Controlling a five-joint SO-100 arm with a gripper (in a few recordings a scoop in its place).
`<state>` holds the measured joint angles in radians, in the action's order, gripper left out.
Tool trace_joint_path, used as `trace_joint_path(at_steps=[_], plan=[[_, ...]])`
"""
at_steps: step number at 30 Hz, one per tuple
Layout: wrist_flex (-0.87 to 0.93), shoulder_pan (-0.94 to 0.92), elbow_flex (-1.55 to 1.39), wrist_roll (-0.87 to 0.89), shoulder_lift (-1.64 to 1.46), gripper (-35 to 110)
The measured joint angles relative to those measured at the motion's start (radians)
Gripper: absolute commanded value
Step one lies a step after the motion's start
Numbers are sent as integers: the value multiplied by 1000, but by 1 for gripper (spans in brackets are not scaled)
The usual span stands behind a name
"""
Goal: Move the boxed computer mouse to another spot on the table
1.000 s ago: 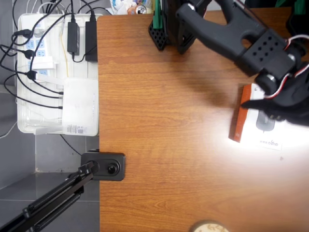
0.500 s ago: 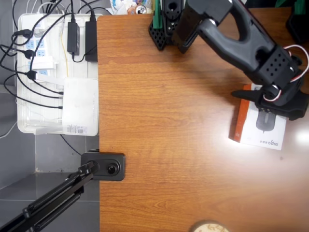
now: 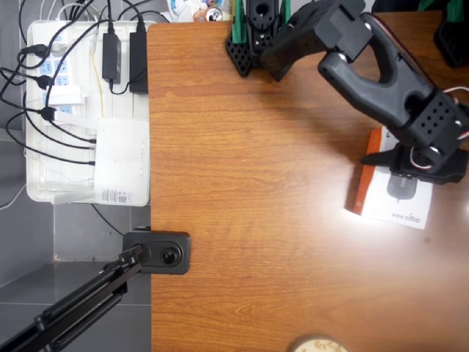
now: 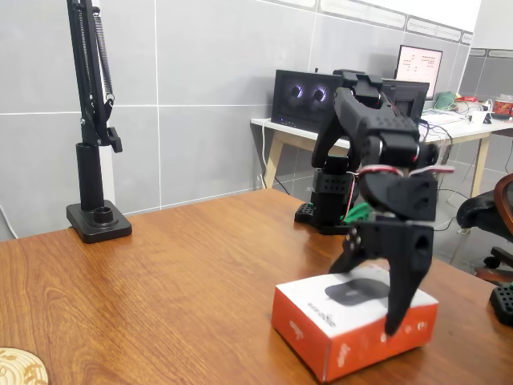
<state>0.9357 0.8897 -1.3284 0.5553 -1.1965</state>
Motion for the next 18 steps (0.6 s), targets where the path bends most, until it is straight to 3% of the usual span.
trace_joint_path(at_steps=[12,18], plan=[[354,-178,583,233,21,0],[371,-574,367,405,-353,0]])
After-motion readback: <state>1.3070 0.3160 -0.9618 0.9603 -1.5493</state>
